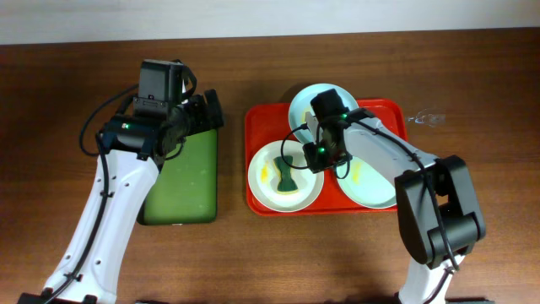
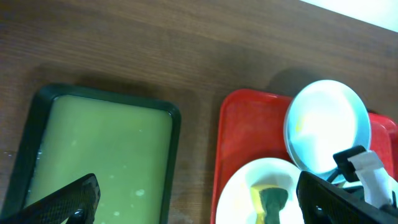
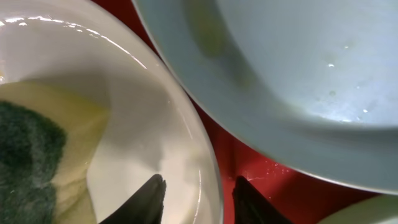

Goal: Clean dirty plates on tray and stack at the side
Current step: 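Grasp the white plate rim with the right gripper, then scrub the held white plate with the sponge in the left gripper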

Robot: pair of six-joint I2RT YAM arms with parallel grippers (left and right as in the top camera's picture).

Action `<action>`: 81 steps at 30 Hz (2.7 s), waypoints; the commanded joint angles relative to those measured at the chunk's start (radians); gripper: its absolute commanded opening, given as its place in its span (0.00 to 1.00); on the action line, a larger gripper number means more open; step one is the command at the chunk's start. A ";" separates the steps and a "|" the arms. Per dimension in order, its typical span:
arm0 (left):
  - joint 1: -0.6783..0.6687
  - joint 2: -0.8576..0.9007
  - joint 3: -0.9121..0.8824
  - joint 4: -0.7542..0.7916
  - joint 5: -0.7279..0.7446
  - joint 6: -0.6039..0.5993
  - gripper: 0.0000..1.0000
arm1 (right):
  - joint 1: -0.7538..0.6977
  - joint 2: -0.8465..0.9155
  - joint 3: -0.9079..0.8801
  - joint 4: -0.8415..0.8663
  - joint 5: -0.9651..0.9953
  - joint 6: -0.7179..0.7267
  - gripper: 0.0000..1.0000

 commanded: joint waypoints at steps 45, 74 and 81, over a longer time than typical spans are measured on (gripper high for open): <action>-0.418 0.489 -0.093 0.110 0.125 -0.142 0.24 | -0.087 0.010 -0.064 0.043 -0.235 -0.060 0.04; -0.387 0.561 0.040 0.000 0.199 -0.044 0.00 | -0.087 0.010 -0.065 0.058 -0.233 -0.058 0.04; -0.413 0.576 0.035 -0.119 -0.130 -0.040 0.00 | -0.087 0.010 -0.065 0.054 -0.233 -0.041 0.04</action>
